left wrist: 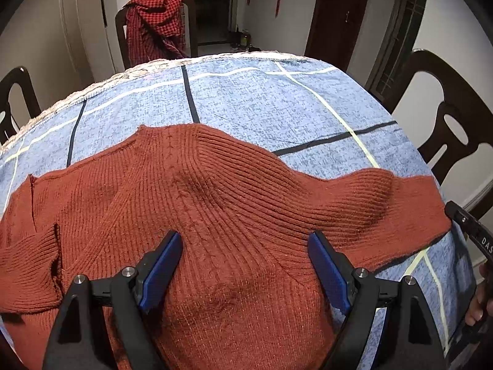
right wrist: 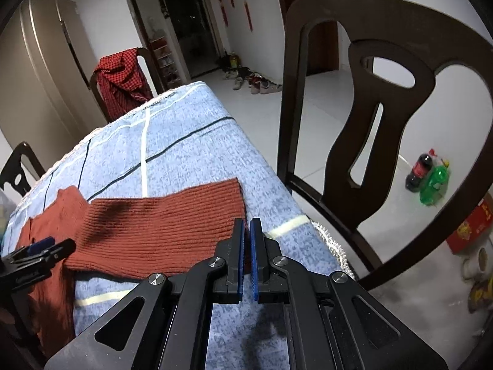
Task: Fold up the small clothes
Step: 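Move the right gripper to the other sleeve cuff and grasp it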
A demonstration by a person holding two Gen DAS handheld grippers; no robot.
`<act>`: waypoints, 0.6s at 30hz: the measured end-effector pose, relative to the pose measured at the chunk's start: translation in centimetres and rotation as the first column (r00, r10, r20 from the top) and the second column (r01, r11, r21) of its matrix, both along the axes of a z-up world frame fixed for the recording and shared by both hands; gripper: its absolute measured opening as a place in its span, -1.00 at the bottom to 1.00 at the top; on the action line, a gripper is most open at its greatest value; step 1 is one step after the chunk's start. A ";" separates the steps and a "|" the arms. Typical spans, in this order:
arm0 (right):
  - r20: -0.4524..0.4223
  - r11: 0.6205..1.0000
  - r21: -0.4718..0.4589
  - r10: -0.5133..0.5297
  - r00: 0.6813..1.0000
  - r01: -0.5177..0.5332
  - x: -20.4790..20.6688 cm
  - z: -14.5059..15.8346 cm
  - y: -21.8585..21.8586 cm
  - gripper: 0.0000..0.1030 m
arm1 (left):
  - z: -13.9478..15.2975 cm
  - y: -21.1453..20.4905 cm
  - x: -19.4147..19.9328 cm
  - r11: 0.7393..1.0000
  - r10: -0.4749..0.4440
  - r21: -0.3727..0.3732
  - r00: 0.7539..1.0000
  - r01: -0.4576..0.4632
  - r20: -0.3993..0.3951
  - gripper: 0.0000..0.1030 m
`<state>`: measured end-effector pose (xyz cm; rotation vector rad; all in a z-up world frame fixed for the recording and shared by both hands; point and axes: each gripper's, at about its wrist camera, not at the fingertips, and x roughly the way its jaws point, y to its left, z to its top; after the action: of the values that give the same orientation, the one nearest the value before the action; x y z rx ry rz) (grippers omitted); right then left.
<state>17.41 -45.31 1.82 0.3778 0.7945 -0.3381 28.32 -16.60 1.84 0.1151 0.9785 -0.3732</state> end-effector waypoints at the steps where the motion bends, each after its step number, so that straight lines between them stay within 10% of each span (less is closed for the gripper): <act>1: 0.000 1.000 0.000 0.001 1.000 -0.001 0.0 -0.1 0.0 -0.94 | 0.0 0.0 0.0 1.000 -0.002 0.000 1.000 0.002 0.000 0.66; 16: 0.063 1.000 0.012 0.026 0.998 -0.027 -0.3 2.1 0.7 -0.91 | 0.3 0.3 0.1 1.000 -0.002 -0.018 1.000 0.002 -0.013 0.66; 18: 0.040 0.999 0.023 0.040 0.998 -0.041 -0.4 1.4 0.7 -0.56 | 0.4 0.4 0.1 1.000 -0.003 -0.030 1.000 0.002 -0.011 0.66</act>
<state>17.03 -44.63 3.26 0.3889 0.7664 -0.2829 28.44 -16.22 2.20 0.0868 0.9833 -0.3914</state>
